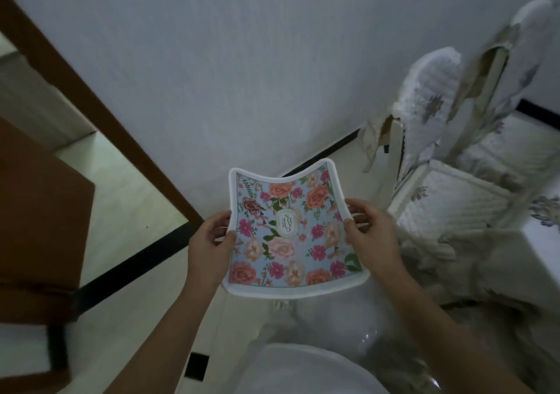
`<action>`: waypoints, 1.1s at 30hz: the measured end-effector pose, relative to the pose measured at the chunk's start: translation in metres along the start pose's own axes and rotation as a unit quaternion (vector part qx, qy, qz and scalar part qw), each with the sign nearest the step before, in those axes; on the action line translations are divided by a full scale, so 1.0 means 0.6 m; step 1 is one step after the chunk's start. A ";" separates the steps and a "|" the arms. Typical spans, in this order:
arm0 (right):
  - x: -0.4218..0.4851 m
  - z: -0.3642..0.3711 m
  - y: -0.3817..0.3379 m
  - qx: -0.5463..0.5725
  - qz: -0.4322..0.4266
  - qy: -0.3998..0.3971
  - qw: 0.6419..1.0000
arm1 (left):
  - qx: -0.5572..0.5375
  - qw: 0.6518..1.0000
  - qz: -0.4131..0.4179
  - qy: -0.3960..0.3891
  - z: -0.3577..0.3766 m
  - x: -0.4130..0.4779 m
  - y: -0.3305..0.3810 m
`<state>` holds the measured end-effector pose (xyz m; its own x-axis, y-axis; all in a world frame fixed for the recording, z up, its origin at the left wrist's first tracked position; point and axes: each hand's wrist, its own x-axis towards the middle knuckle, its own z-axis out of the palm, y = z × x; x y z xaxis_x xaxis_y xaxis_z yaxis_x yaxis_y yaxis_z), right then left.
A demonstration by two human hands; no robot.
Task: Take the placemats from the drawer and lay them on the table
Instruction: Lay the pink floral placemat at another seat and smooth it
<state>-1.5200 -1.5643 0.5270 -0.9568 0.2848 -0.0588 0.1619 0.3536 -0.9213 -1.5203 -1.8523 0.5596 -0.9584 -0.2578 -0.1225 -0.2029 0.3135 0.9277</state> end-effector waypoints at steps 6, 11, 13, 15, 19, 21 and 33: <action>0.086 -0.070 0.029 -0.020 0.051 0.119 0.991 | -0.016 0.992 0.017 -0.121 0.151 0.154 0.062; 0.095 -0.171 0.052 -0.003 0.124 0.249 0.961 | 0.031 0.954 0.078 -0.287 0.326 0.240 0.131; 0.078 -0.208 0.063 0.003 0.153 0.309 0.939 | 0.052 0.929 0.110 -0.350 0.400 0.245 0.162; 0.057 -0.241 0.072 0.002 0.167 0.370 0.914 | 0.056 0.903 0.132 -0.406 0.470 0.237 0.192; 0.023 -0.297 0.103 0.005 0.201 0.461 0.864 | 0.071 0.861 0.148 -0.481 0.600 0.212 0.237; 0.018 -0.325 0.127 0.006 0.224 0.487 0.844 | 0.078 0.845 0.159 -0.504 0.656 0.196 0.256; 0.144 -0.510 0.218 0.011 0.209 0.475 0.855 | 0.077 0.860 0.197 -0.465 0.859 0.176 0.351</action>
<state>-1.5076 -1.2205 0.5189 -0.1877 0.9807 -0.0553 0.4277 0.0310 -0.9034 -1.7677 -1.3423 0.5600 -0.6901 0.7160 -0.1057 0.2186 0.3454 0.9127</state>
